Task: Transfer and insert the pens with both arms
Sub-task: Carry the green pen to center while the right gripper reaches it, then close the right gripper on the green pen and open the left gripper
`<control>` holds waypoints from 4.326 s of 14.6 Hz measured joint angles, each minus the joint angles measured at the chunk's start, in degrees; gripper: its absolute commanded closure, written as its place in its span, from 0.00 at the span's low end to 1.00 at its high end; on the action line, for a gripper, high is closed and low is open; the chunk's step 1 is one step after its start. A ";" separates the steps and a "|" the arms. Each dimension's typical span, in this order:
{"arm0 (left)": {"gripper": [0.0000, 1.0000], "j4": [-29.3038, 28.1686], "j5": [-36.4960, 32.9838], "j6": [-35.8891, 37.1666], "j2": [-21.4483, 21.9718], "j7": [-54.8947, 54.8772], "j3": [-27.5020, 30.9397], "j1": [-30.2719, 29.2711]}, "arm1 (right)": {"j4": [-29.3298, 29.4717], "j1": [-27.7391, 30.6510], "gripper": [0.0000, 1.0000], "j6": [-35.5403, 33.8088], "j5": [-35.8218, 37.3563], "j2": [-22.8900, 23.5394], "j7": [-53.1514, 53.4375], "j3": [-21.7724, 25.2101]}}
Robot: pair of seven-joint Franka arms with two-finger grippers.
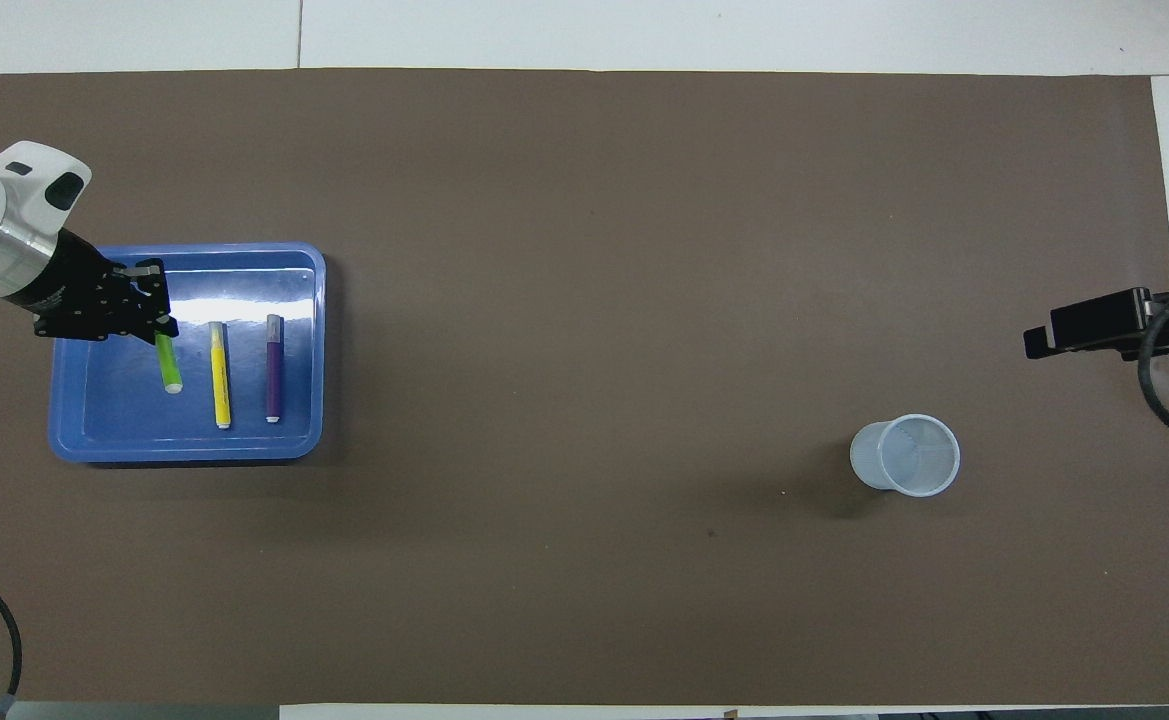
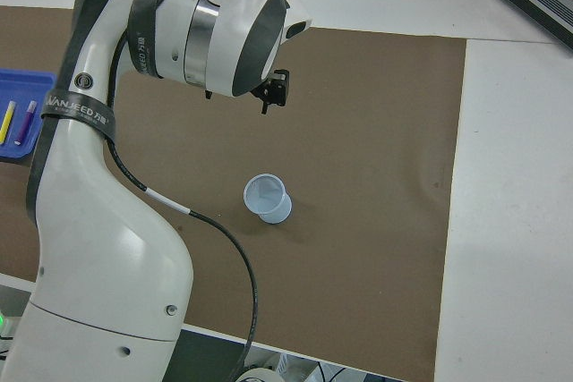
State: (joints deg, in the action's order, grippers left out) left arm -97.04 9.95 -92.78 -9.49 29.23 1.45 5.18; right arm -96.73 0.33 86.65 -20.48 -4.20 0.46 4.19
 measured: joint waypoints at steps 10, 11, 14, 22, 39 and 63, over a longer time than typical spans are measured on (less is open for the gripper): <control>1.00 -0.52 24.70 2.95 6.66 55.48 -0.33 11.14 | -7.84 -0.04 0.00 0.87 -22.53 -3.98 21.43 -2.32; 1.00 -0.83 26.57 1.61 6.67 59.43 -0.35 12.47 | -8.01 -0.05 0.00 2.58 -23.09 -4.08 21.32 -3.54; 1.00 -2.12 30.48 -4.31 6.73 69.66 -0.45 17.47 | -9.14 -0.37 0.00 10.56 -23.39 -4.30 20.29 -9.00; 1.00 -11.96 38.71 -14.04 12.15 75.77 -0.52 23.39 | -14.85 -13.12 0.00 35.00 -23.49 -5.22 30.96 -14.79; 1.00 -13.67 41.77 -16.80 13.48 76.76 -0.42 23.66 | -16.54 -16.35 0.39 32.46 -22.99 -5.28 34.92 -14.24; 0.00 -14.02 42.42 -19.25 13.51 77.34 -0.47 23.83 | -16.25 -16.05 1.00 35.25 -22.71 -5.21 34.90 -14.14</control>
State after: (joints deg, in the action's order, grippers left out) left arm -111.07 52.37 -112.03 4.02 106.58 0.99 29.00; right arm -112.98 -15.72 121.90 -43.19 -9.40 35.36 -9.95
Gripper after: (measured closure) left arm 0.670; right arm 0.824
